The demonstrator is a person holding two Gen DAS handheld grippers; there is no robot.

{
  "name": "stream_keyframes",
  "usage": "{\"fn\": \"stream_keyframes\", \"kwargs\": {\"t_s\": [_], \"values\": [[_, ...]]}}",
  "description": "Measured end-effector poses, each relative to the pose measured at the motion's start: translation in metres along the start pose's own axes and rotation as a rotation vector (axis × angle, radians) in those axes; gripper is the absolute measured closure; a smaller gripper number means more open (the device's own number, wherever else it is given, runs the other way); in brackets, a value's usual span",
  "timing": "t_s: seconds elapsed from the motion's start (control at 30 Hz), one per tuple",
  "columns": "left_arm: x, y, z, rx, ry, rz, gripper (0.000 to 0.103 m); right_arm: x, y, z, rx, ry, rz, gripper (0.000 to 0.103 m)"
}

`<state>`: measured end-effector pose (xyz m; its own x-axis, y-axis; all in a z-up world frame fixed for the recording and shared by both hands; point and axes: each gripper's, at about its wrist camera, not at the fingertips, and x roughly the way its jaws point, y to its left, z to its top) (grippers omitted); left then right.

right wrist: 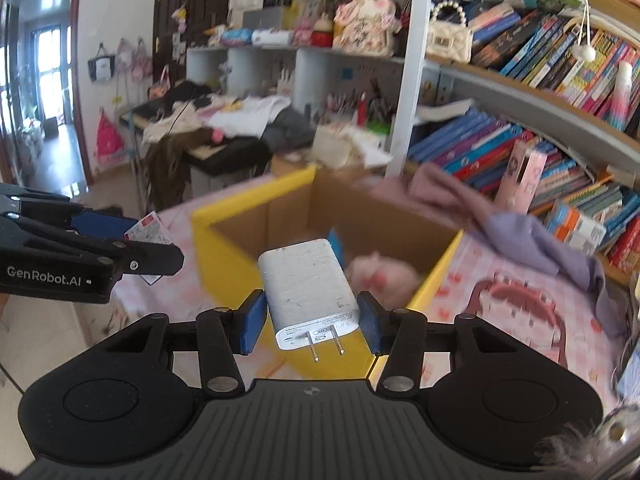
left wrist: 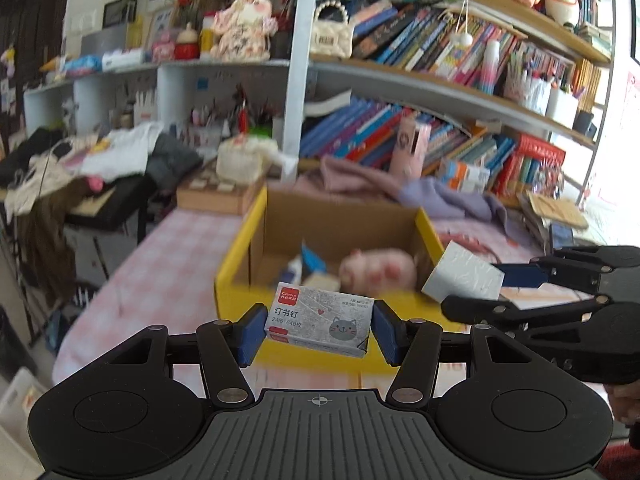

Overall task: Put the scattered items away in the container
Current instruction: 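Lift and carry the card pack and charger toward the yellow box, then lower both items into the box and open both tools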

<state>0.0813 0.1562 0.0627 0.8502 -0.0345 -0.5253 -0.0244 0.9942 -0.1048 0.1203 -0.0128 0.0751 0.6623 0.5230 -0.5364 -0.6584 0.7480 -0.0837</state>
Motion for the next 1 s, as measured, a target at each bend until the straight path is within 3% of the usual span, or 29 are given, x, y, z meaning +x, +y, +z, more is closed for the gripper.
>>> {"fn": "stream_keyframes", "kwargs": {"t_s": [0.13,0.47,0.7,1.0], "values": [[0.032,0.002,0.025,0.044,0.004,-0.010,0.047,0.034,-0.012,0.015,-0.038,0.029,-0.016,0.056],[0.134,0.000,0.066,0.145,0.138,-0.023,0.047,0.110,-0.021,0.028,-0.112,0.122,0.027,0.056],[0.195,-0.006,0.064,0.198,0.277,-0.013,0.047,0.149,-0.027,0.028,-0.098,0.225,0.101,0.055],[0.225,-0.001,0.055,0.179,0.368,-0.007,0.047,0.165,-0.037,0.023,-0.034,0.286,0.129,0.056]]}}
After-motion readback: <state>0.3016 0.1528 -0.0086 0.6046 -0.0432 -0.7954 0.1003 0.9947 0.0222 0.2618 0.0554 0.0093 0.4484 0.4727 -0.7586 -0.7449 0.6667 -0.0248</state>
